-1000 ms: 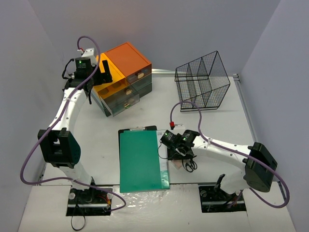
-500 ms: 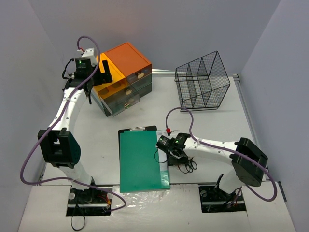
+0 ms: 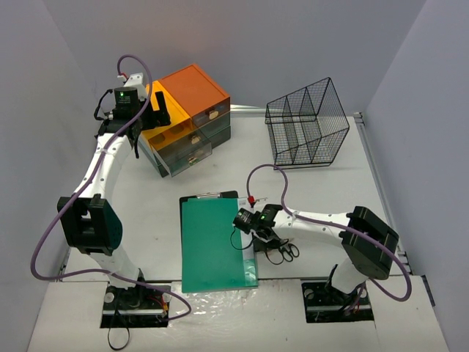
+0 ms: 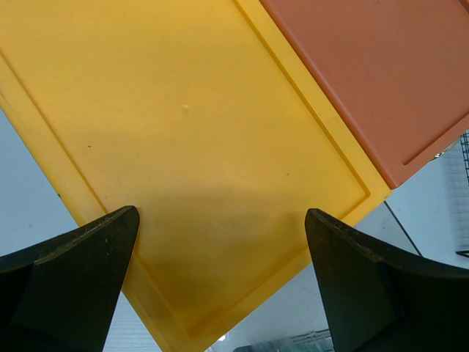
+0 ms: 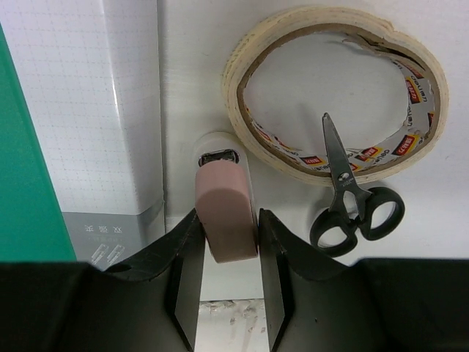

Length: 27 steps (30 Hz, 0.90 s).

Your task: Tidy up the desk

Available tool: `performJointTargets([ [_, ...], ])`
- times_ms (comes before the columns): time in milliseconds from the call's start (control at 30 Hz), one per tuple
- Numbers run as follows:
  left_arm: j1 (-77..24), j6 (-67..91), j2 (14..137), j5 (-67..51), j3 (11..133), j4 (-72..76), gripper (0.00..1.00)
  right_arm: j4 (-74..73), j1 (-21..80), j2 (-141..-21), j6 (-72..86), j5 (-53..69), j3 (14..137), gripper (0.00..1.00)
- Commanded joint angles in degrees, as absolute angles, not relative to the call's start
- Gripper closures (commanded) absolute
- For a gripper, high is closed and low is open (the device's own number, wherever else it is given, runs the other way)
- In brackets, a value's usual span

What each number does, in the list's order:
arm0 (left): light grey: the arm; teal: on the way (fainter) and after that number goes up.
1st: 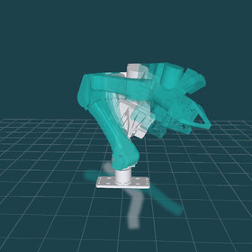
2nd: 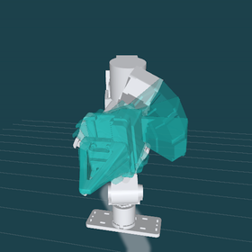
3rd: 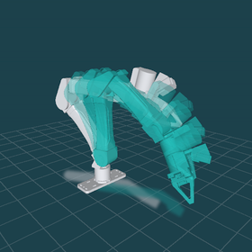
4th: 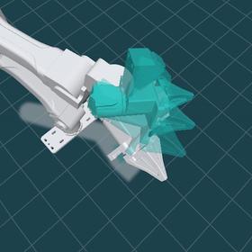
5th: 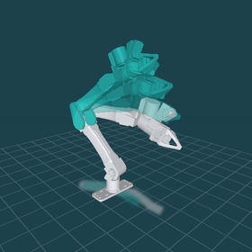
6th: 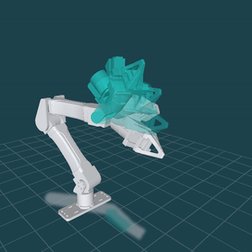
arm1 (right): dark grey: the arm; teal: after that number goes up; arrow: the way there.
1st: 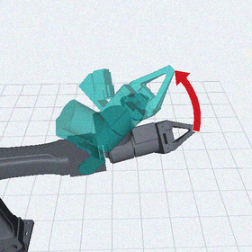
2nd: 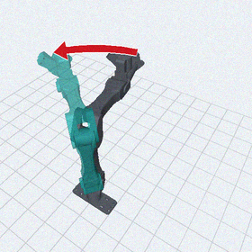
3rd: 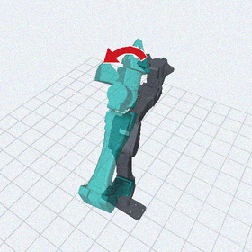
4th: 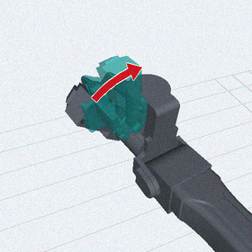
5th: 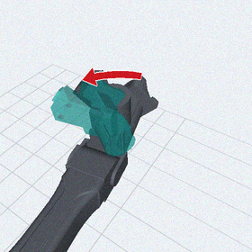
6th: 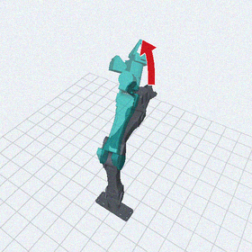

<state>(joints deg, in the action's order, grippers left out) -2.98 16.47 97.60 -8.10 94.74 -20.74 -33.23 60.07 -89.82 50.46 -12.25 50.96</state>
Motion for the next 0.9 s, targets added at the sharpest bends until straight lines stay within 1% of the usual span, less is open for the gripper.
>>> performJointTargets([
  [0, -1.5, 16.9, 97.6, -6.1, 94.2, -30.8, 0.03, -33.2, 60.9, -89.7, 50.9, -13.7, 52.0, 0.91],
  [100, -1.5, 17.0, 97.6, -6.0, 94.1, -30.8, 0.03, -33.6, 61.0, -88.7, 51.2, -13.6, 53.1, 0.98],
  [167, -1.5, 17.0, 97.6, -6.0, 94.1, -30.8, 0.03, -34.2, 61.1, -87.3, 51.5, -13.7, 54.8, 1.00],
  [333, -1.6, 16.9, 97.7, -5.9, 94.3, -30.9, 0.03, -37.2, 61.0, -85.0, 50.4, -15.4, 61.5, 1.00],
  [433, -1.5, 16.9, 97.7, -5.9, 94.4, -30.9, 0.03, -39.9, 60.9, -85.4, 48.9, -16.5, 70.7, 1.00],
  [600, -1.5, 16.9, 97.9, -5.9, 94.4, -30.9, 0.03, -42.5, 59.8, -87.3, 46.4, -18.3, 81.8, 1.00],
  [733, -1.5, 17.2, 98.1, -5.9, 94.2, -30.6, 0.03, -41.4, 57.5, -91.6, 43.2, -18.4, 93.9, 1.00],
  [867, -1.6, 17.8, 98.4, -6.1, 94.2, -30.4, 0.03, -37.2, 54.2, -96.9, 41.1, -15.0, 101.8, 1.00],
])
